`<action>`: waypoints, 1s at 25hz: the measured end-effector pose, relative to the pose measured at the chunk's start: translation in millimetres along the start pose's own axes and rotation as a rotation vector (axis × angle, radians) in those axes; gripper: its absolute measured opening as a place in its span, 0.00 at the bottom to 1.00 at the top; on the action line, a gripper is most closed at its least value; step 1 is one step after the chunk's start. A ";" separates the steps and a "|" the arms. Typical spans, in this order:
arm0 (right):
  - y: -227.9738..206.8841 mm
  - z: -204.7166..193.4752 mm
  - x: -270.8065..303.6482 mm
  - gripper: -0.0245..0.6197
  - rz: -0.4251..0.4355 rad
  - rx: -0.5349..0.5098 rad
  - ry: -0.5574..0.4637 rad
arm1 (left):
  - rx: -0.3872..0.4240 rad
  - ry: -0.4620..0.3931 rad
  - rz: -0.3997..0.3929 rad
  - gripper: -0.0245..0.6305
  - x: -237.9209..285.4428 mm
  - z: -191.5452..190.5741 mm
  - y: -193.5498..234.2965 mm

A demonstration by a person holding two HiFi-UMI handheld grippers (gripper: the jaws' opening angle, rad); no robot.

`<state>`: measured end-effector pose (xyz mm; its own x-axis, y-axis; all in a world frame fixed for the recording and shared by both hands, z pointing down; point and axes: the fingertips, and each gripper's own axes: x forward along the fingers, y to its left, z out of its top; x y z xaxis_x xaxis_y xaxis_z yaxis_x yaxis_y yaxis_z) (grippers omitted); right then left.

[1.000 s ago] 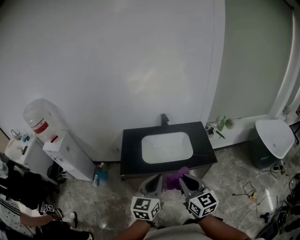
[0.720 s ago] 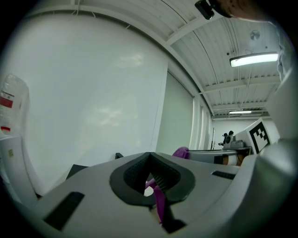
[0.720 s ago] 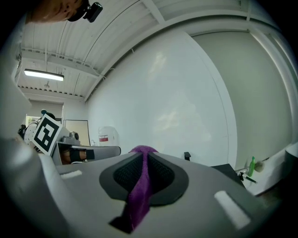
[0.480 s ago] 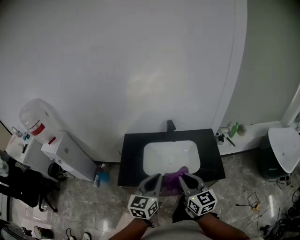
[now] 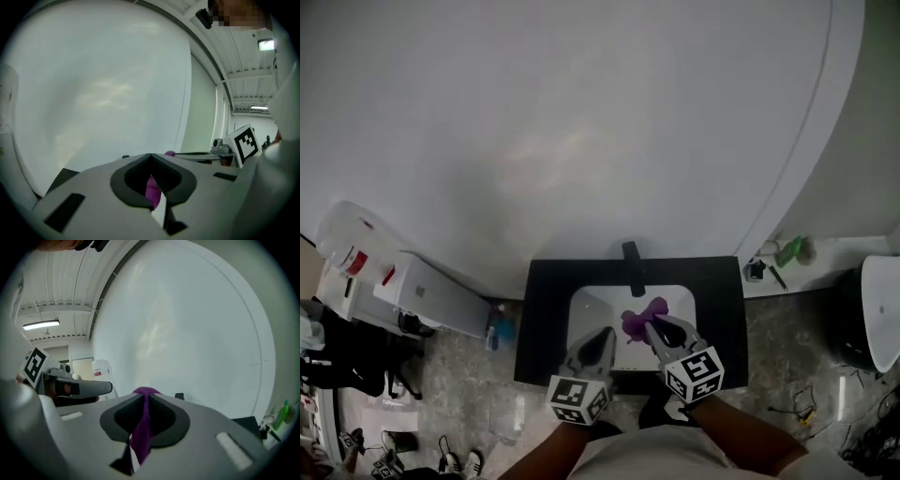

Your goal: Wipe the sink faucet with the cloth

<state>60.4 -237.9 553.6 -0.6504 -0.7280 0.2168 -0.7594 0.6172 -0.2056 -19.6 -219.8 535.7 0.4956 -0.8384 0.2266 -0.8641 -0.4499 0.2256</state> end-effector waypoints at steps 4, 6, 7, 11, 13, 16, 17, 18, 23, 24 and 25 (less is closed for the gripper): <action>-49.3 -4.2 50.9 0.09 -0.025 0.010 0.044 | 0.016 0.000 0.020 0.05 34.5 3.6 19.9; -68.8 -2.2 82.1 0.09 -0.039 -0.004 0.058 | 0.002 0.003 0.031 0.05 42.6 2.7 30.4; -76.7 -0.2 98.5 0.09 -0.047 -0.016 0.064 | -0.003 0.009 0.035 0.05 44.4 1.1 35.0; -118.4 4.9 174.6 0.09 -0.109 -0.044 0.109 | 0.043 0.022 0.038 0.05 52.0 -1.5 50.0; -134.5 -10.2 211.0 0.09 -0.124 -0.056 0.186 | 0.051 0.037 0.039 0.05 52.8 -6.1 57.9; -149.4 -38.7 235.4 0.09 -0.144 -0.065 0.282 | 0.031 0.057 0.033 0.05 54.1 -12.7 70.6; -149.3 -42.1 232.7 0.09 -0.149 -0.067 0.281 | 0.018 0.065 0.034 0.05 54.9 -16.5 76.1; -145.8 -44.0 226.1 0.09 -0.150 -0.072 0.273 | 0.004 0.072 0.032 0.05 56.5 -19.5 81.8; -102.2 -78.0 167.7 0.09 -0.142 -0.034 0.293 | -0.026 0.069 -0.015 0.05 62.7 -24.5 94.0; -99.8 -77.8 163.2 0.09 -0.143 -0.032 0.288 | -0.029 0.069 -0.027 0.05 64.8 -25.8 92.8; -102.7 -71.0 164.8 0.09 -0.149 -0.038 0.271 | -0.028 0.069 -0.038 0.05 67.1 -26.7 91.4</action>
<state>30.1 -400.0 678.2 -0.5085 -0.7087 0.4891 -0.8435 0.5241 -0.1176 -63.0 -308.9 596.8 0.5340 -0.7970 0.2820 -0.8421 -0.4715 0.2620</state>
